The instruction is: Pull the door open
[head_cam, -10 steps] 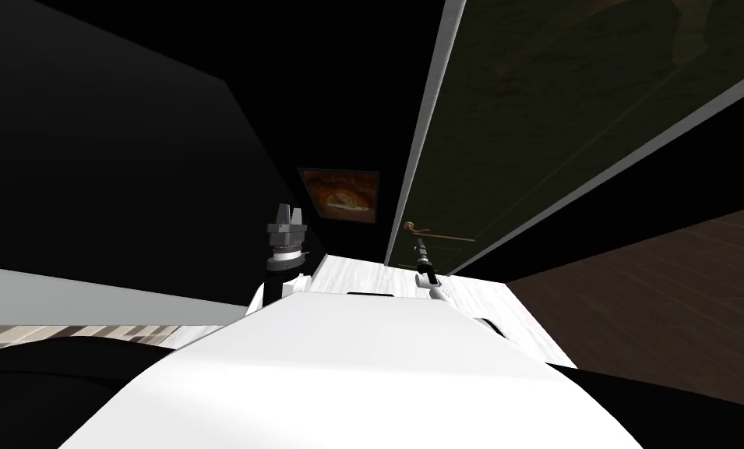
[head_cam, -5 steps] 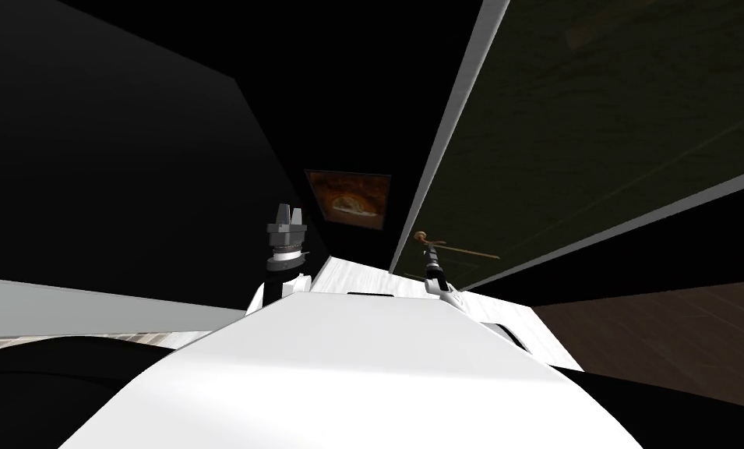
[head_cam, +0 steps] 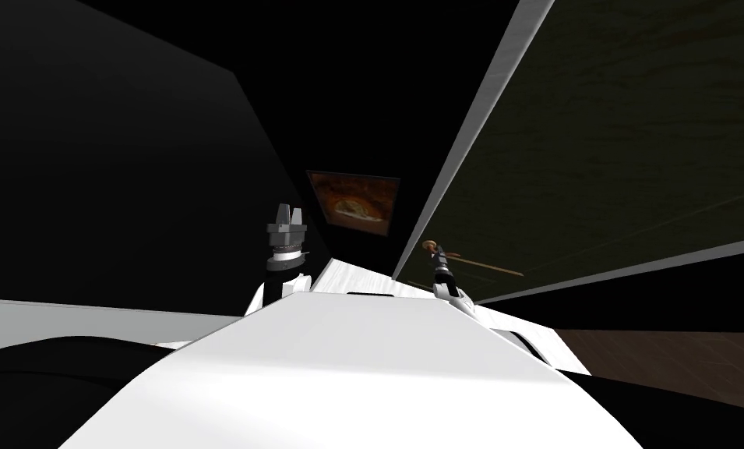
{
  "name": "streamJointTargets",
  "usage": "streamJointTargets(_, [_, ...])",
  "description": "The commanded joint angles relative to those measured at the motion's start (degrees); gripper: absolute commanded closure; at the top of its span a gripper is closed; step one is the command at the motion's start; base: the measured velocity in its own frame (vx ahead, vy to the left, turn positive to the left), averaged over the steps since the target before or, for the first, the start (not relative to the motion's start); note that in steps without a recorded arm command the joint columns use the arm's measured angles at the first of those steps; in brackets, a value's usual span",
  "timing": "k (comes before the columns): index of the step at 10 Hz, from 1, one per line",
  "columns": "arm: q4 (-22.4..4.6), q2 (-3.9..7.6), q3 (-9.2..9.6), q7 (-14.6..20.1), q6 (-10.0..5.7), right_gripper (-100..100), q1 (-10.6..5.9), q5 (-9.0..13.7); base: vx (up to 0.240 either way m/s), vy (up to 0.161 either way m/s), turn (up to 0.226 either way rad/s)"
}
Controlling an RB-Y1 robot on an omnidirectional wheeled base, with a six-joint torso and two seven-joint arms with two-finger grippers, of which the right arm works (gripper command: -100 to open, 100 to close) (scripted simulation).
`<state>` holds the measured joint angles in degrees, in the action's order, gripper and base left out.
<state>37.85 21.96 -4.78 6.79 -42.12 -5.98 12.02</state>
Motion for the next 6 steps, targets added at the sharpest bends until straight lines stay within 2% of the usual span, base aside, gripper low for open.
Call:
streamJointTargets(1, [0.0,0.0,0.0,0.0,0.0,-100,0.0,0.0,0.073,-0.008,0.022])
streamJointTargets(2, [0.0,0.0,0.0,0.0,0.0,100,0.0,0.0,-0.014,0.001,-0.019])
streamJointTargets(6, [0.0,0.0,0.0,0.0,0.0,100,0.0,0.0,-0.014,0.0,0.001])
